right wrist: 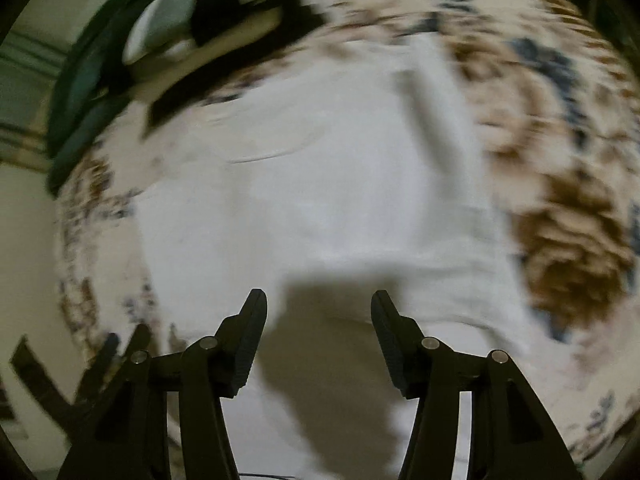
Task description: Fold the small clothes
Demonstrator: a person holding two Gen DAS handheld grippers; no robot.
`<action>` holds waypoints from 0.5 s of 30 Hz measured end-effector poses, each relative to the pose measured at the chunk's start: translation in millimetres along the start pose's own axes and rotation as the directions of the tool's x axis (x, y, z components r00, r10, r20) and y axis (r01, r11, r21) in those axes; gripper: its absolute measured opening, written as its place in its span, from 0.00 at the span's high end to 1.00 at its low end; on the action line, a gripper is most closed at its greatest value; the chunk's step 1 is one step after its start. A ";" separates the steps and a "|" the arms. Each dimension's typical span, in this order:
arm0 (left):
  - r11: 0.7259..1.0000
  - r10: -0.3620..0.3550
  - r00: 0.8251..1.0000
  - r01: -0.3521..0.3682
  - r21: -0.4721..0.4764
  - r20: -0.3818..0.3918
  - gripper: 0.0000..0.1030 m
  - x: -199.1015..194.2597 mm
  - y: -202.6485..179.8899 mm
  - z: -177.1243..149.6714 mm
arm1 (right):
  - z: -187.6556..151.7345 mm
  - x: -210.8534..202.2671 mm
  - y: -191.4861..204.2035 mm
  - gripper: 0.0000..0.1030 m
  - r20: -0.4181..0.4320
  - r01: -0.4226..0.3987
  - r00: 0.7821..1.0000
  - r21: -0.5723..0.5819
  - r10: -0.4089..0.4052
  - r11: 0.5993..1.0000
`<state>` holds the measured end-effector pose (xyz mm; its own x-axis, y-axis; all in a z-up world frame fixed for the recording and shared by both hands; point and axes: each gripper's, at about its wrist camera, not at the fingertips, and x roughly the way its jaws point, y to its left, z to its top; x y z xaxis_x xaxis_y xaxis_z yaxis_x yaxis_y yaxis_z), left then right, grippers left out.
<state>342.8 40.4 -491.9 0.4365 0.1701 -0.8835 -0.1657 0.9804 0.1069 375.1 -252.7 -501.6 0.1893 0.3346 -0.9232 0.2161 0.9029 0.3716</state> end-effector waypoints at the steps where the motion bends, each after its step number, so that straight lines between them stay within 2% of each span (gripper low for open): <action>1: 1.000 0.018 1.000 -0.018 -0.015 -0.010 0.26 4.8 5.5 1.7 | 5.4 11.4 9.2 0.45 -0.010 -0.032 0.999 -0.001 0.032 0.999; 5: 0.992 0.095 0.994 -0.099 -0.083 -0.047 0.26 23.7 34.9 7.4 | 34.8 64.4 38.5 0.45 -0.050 -0.070 0.996 0.022 0.071 0.997; 8: 0.986 0.134 0.990 -0.137 -0.093 -0.042 0.26 29.5 44.5 13.3 | 51.8 93.7 48.5 0.45 -0.065 -0.080 0.994 0.055 0.084 0.995; 9: 0.985 0.146 0.989 -0.149 -0.093 -0.039 0.26 31.5 46.9 15.1 | 55.6 100.6 51.3 0.46 -0.056 -0.106 0.992 0.073 0.111 0.992; 11: 0.982 0.156 0.987 -0.159 -0.102 -0.037 0.26 32.3 49.7 17.2 | 58.0 104.3 54.8 0.65 -0.028 -0.146 0.988 0.107 0.150 0.983; 12: 0.981 0.159 0.987 -0.162 -0.108 -0.037 0.26 33.0 50.9 18.2 | 59.7 104.5 57.2 0.84 -0.018 -0.142 0.989 0.109 0.145 0.984; 13: 0.979 0.162 0.986 -0.166 -0.116 -0.040 0.26 34.7 51.6 19.5 | 57.4 101.5 60.0 0.95 0.001 -0.138 0.990 0.101 0.138 0.985; 15: 0.978 0.163 0.986 -0.168 -0.127 -0.047 0.26 37.1 50.9 22.0 | 54.6 92.5 60.6 0.99 0.033 -0.126 0.992 0.090 0.123 0.988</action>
<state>370.1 98.8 -509.2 0.3620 0.3226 -0.8746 -0.3477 0.9172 0.1945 458.0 -181.7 -559.1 0.2461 0.4341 -0.8666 0.2761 0.8257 0.4919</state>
